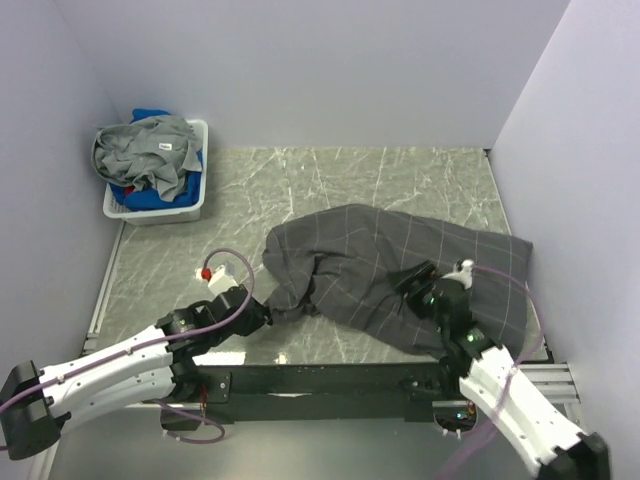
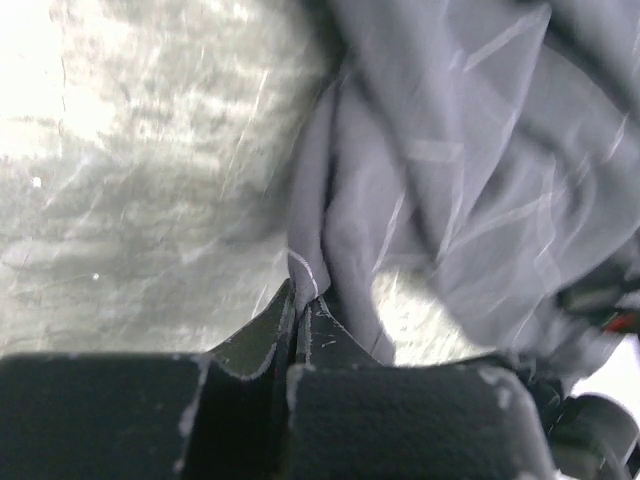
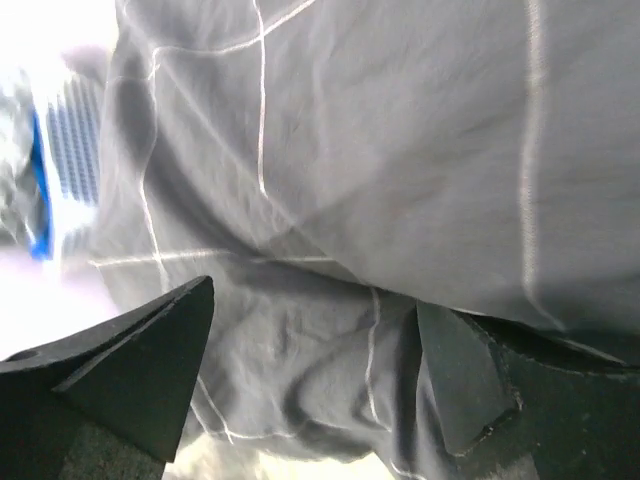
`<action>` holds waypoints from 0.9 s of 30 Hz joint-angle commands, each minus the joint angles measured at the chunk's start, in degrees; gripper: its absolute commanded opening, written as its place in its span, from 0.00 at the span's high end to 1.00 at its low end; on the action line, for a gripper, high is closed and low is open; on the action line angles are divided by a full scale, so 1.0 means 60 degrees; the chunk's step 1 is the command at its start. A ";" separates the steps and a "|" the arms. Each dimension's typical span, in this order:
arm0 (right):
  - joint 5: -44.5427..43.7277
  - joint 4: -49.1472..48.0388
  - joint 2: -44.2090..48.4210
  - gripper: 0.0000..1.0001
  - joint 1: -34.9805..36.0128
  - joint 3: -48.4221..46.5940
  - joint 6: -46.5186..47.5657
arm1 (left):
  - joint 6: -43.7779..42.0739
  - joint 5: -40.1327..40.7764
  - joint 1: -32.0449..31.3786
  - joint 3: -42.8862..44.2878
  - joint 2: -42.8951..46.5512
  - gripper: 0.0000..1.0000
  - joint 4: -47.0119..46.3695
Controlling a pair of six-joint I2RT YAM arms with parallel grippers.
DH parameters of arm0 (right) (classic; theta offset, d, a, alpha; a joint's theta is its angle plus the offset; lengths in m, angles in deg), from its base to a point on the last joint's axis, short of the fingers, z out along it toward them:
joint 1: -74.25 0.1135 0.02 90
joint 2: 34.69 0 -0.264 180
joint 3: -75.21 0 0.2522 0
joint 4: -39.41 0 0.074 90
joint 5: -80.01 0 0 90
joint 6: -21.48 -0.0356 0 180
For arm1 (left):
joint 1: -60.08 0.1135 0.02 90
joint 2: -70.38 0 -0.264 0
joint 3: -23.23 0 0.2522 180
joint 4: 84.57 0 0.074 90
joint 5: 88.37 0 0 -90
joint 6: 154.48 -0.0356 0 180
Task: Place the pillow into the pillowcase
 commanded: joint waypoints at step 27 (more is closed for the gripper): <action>0.2285 0.0559 -0.8379 0.18 -0.2744 -0.7868 0.4978 | -0.0733 -0.2213 -0.2658 0.1472 -0.5857 0.82 -0.4829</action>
